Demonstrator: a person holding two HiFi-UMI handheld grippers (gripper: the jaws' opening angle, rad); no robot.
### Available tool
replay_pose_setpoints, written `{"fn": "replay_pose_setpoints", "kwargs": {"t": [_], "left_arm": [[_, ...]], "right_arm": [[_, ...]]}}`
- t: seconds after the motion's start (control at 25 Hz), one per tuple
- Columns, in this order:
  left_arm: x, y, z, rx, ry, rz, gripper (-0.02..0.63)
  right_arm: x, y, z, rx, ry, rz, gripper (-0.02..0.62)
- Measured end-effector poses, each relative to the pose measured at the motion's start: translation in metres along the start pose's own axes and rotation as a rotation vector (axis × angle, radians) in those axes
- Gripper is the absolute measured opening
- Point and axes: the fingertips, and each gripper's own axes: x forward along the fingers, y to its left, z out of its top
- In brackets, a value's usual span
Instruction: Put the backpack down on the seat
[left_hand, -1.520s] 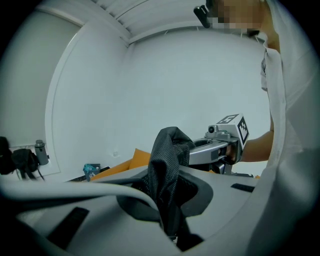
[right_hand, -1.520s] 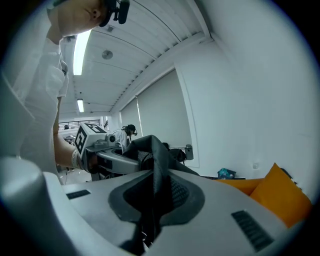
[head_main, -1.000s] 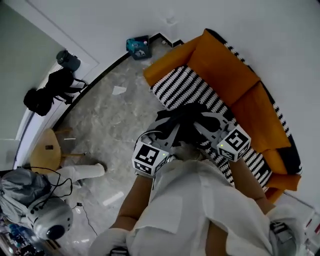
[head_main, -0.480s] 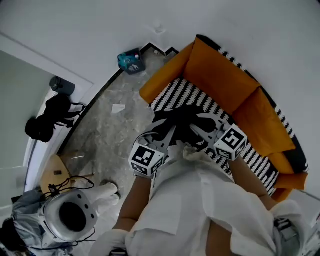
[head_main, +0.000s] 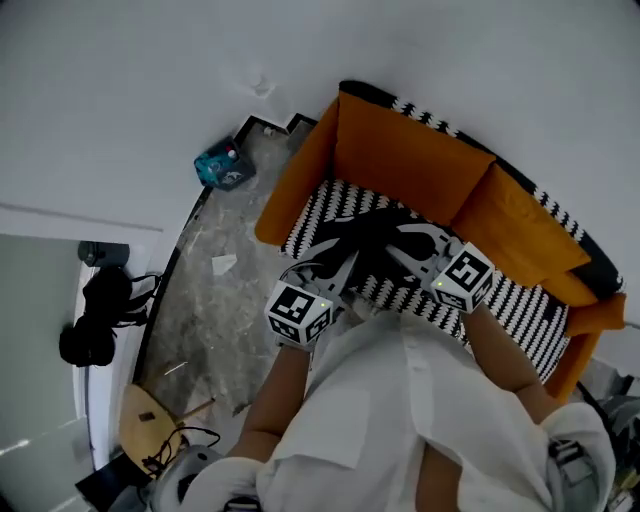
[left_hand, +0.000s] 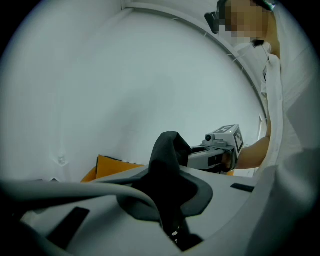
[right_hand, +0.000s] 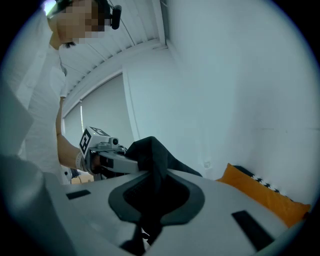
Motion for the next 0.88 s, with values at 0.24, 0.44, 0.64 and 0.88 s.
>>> {"fn": "replay_pose_setpoints", "kwargs": {"t": [0.24,0.44,0.64,0.88], "left_arm": [[0.057,0.011,-0.014,0.036,0.098,-0.149,0.051],[0.098,0.022,-0.043,0.024,0.176,-0.214,0.052],[0.131,0.031,-0.072,0.003,0.248,-0.234,0.052],[0.158,0.042,-0.112,-0.011,0.342,-0.235,0.052]], "right_arm": [[-0.01,-0.047,-0.03,0.11,0.007,-0.15,0.038],[-0.011,-0.08,-0.065,0.165,0.048,-0.251,0.038],[-0.01,-0.107,-0.099,0.216,0.094,-0.307,0.038],[-0.004,-0.129,-0.142,0.265,0.17,-0.344,0.038]]}}
